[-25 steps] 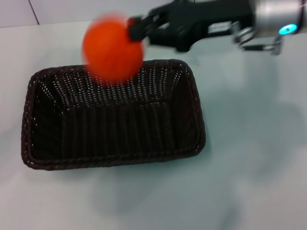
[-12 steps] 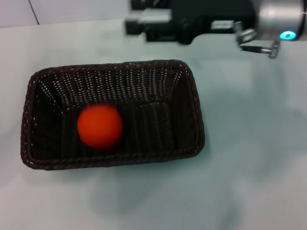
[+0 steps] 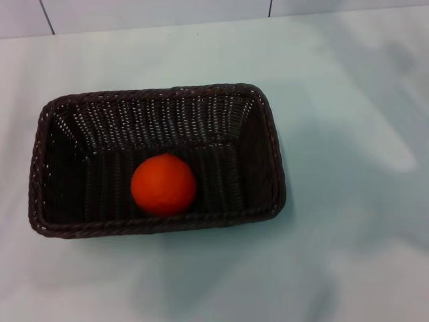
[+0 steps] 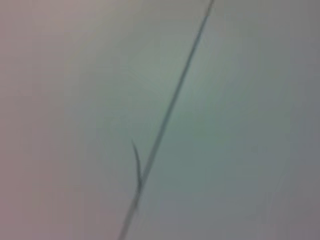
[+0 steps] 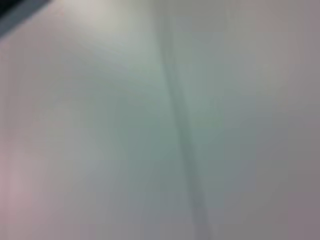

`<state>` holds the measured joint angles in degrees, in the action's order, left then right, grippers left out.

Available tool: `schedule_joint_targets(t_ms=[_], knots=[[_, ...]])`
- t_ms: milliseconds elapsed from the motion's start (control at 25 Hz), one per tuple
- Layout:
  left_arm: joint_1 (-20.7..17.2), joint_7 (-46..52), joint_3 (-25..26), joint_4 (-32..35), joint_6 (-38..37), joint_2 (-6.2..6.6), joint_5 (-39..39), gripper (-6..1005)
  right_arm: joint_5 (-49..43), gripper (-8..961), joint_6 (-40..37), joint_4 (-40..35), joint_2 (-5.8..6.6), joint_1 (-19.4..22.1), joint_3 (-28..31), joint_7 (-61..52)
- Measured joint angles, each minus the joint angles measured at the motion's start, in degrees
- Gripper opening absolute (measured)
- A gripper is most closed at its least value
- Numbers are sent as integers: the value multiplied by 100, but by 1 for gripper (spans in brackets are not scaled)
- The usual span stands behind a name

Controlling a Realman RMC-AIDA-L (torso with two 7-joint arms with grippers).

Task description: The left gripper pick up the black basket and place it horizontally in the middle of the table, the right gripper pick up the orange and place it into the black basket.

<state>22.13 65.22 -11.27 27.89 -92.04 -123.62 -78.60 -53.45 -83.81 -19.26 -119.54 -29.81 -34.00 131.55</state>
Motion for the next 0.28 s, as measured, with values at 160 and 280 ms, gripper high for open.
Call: schedule_joint_targets(t_ms=[160,280], knots=[[-80,-1250,34,-765,-352,-43,860,888,456,736,-51,250,-20,196,353,946],[-102,-2303,40,-1172,-598,-76,1256,888,682,736,-43,362,-14,303,566,1208]])
